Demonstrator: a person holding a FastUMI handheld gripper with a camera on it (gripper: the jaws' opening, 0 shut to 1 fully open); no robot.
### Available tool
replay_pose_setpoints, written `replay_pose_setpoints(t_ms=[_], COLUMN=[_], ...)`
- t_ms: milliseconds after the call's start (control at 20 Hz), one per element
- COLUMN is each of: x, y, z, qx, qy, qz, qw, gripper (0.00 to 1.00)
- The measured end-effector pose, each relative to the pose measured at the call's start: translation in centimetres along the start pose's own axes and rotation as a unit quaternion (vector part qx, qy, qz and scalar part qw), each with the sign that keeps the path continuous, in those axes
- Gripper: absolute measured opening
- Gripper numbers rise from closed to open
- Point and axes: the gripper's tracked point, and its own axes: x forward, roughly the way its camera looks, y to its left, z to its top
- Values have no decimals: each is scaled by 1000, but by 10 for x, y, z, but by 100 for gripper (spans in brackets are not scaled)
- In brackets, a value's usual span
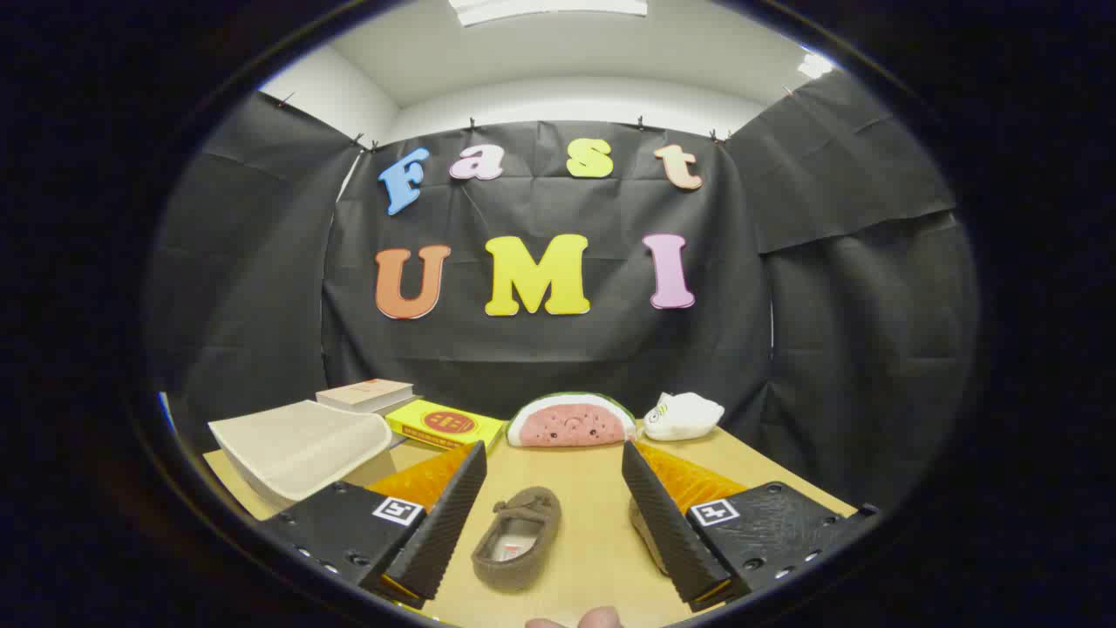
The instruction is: Open the storage box then place both shoes into the box .Put the left shoe in first, then the right shoe, with the right side of both shoes facing outward in a uniform manner.
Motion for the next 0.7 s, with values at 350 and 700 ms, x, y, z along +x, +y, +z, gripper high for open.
replay_pose_setpoints(t_ms=[350,700], x=[0,0], y=[2,7], z=[-5,-9], qx=[4,1], qy=[4,8], qz=[3,5], qw=[1000,1000], gripper=[95,95])
